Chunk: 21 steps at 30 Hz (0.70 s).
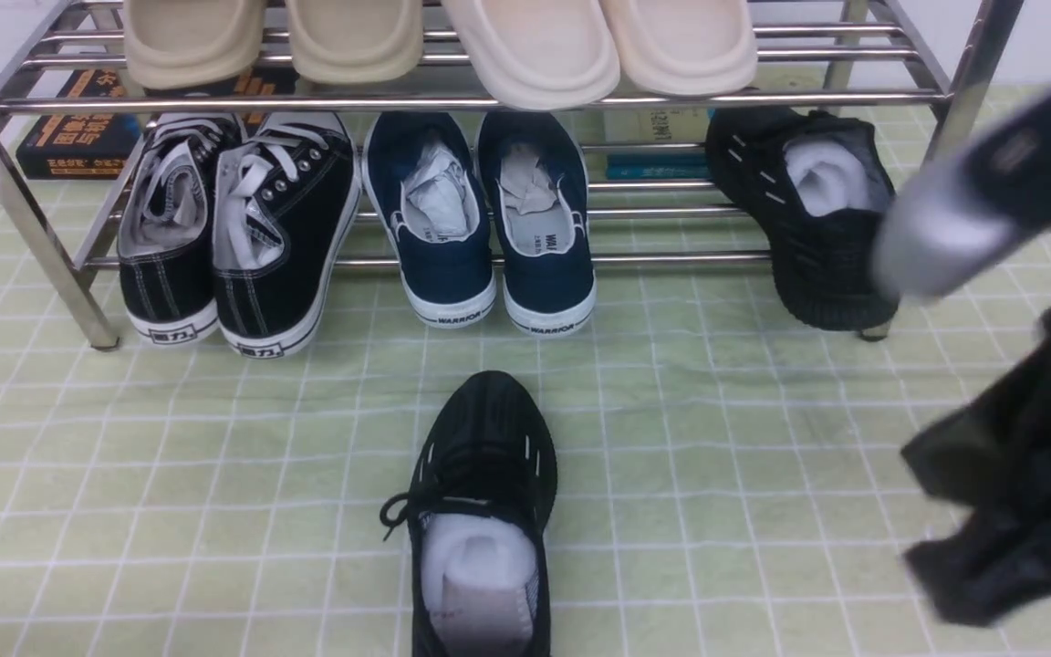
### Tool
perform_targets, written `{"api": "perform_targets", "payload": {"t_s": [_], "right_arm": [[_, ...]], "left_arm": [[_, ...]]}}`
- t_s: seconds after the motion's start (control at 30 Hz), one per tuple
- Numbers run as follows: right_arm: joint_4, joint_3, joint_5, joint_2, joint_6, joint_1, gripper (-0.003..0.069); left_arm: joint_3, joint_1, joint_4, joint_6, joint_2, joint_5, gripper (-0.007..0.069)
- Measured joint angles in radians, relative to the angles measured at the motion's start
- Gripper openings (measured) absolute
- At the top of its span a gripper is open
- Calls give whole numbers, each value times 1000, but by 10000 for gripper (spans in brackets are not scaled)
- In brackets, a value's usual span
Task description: Take the shoes off the shelf with your hand from the green coffee tablecloth.
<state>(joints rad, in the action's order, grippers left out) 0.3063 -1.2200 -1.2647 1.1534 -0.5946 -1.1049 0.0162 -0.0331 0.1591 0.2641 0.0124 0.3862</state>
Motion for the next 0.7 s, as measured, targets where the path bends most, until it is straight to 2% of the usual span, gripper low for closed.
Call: {"api": "perform_targets", "payload": {"t_s": [0.13,0.17,0.2,0.23,0.27,0.4,0.53,0.63,0.7], "right_arm": [[-26,19,34,119,35,159,-15],[-28,18,44,132,39,169,-15],[-62,11,95,190,92,260,-15],[-67,10,100,197,92,270,-15],[-107,0,131,238,137,340,-15],[-216,-63,168,367,254,484,-15],[-252,-143,152,417,323,538,-10],[-220,-221,152,422,345,553,-1],[-154,-283,154,422,346,554,20]], "left_arm": [[0,0,0,0,0,0,242],[0,0,0,0,0,0,242],[0,0,0,0,0,0,242],[0,0,0,0,0,0,242],[0,0,0,0,0,0,242],[0,0,0,0,0,0,242],[0,0,0,0,0,0,242],[0,0,0,0,0,0,242],[0,0,0,0,0,0,242]]}}
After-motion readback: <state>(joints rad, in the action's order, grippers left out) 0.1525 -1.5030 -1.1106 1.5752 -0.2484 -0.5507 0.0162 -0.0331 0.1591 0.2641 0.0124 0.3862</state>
